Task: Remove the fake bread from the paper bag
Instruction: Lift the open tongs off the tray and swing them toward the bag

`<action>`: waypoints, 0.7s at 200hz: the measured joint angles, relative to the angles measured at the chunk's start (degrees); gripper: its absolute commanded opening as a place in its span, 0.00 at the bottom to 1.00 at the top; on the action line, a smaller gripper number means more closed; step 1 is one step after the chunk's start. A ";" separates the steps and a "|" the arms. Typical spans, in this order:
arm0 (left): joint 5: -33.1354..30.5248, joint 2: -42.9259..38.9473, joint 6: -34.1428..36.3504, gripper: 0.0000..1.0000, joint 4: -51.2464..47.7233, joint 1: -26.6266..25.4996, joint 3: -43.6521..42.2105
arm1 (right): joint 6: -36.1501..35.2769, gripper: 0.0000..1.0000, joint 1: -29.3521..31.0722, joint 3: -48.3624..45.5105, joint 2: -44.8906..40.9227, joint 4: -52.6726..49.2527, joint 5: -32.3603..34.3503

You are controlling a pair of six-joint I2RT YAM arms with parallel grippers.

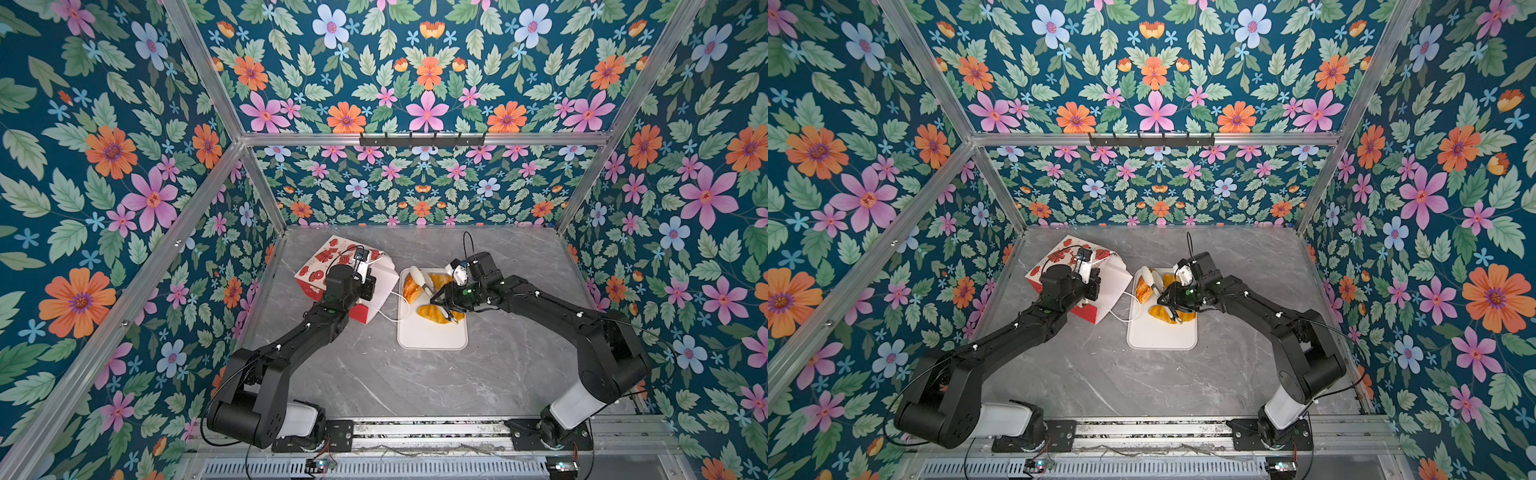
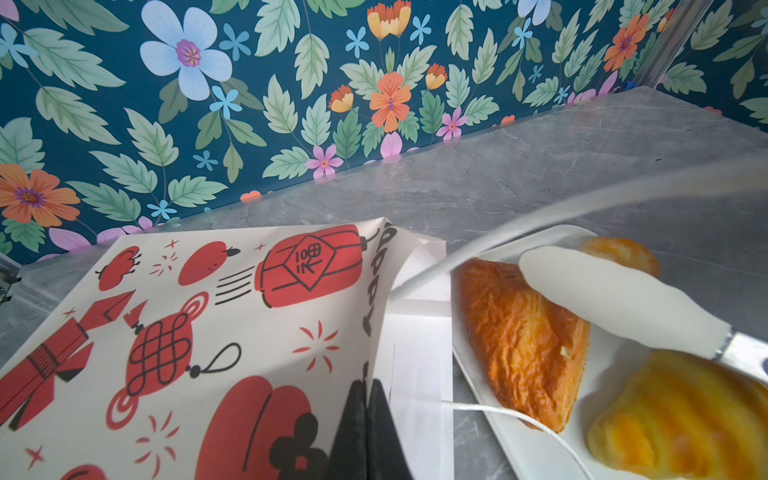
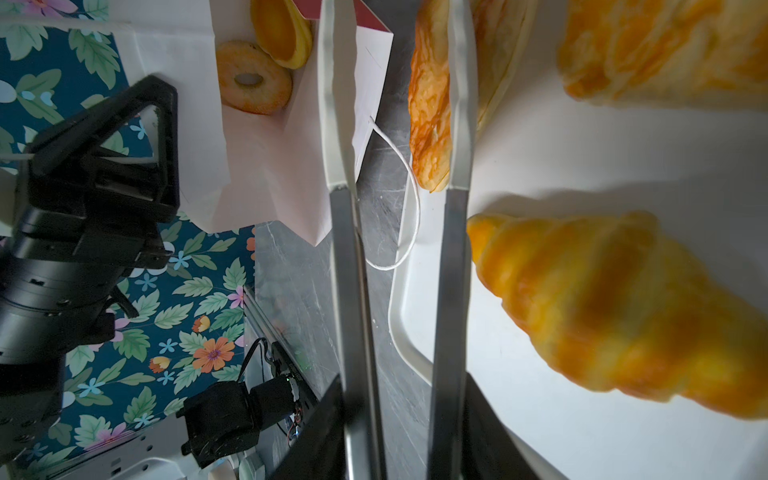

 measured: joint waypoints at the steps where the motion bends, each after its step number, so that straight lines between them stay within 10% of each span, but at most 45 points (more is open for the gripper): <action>1: 0.00 0.00 0.00 0.00 0.00 0.00 0.00 | 0.02 0.40 0.00 -0.02 0.04 0.00 -0.02; 140: 0.00 -0.35 0.00 0.00 -0.04 0.00 0.00 | -0.85 0.39 0.00 -2.43 -7.17 -1.20 2.01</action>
